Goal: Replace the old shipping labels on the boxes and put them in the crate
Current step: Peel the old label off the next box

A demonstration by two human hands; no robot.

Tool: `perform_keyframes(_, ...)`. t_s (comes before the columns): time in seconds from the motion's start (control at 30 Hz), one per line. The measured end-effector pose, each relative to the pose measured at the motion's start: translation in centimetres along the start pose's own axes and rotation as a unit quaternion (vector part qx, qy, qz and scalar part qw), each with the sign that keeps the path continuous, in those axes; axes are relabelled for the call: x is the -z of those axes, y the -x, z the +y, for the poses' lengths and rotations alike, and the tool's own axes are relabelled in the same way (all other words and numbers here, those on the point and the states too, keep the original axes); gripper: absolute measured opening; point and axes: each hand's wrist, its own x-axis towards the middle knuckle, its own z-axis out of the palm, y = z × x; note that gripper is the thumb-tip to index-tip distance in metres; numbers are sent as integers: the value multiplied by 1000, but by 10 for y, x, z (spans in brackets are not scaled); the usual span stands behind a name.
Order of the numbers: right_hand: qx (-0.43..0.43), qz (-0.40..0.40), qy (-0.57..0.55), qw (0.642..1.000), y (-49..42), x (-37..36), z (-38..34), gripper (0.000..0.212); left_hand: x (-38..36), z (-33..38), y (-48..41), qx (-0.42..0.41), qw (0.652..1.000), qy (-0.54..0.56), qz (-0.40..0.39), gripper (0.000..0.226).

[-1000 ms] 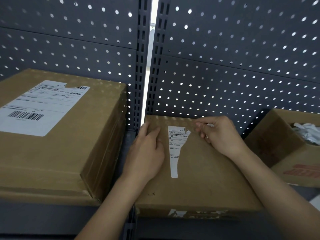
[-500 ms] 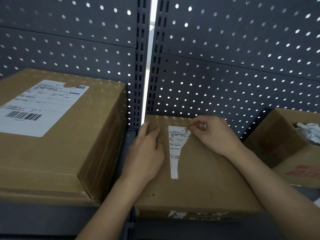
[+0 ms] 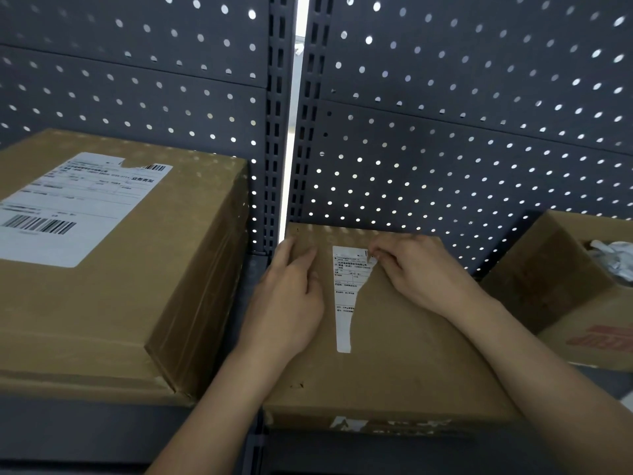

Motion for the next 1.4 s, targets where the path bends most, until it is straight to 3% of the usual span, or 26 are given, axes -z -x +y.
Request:
perform_keyframes(0.33,-2,13,14,1000,1,-1,0,40,2,2,1,4,1000,-2,-1,47)
perform_keyframes(0.57,21,10,47,999,2,-3,0,30,1,1,1,4,1000,-1,-2,47)
perform_keyframes(0.67,22,11,13,1000,2,-3,3,32,1,1,1,3,1000,-2,-2,47)
perform_keyframes(0.83,-11,47,-85,995,6,1,5,13,1,1,1,-1,1000,-3,0,46)
perform_keyframes(0.9,-7,46,-68,997,6,0,4,14,1,1,1,-3,1000,-3,1,47)
perform_keyframes(1.03,18,30,21,999,2,-7,4,36,1,1,2,-3,1000,-4,2,47)
perform_keyframes(1.23,36,18,105,994,1,-8,1,28,0,0,1,-2,1000,-7,3,46)
perform_keyframes(1.4,20,37,7,999,3,-6,6,21,0,0,1,-5,1000,-5,5,46)
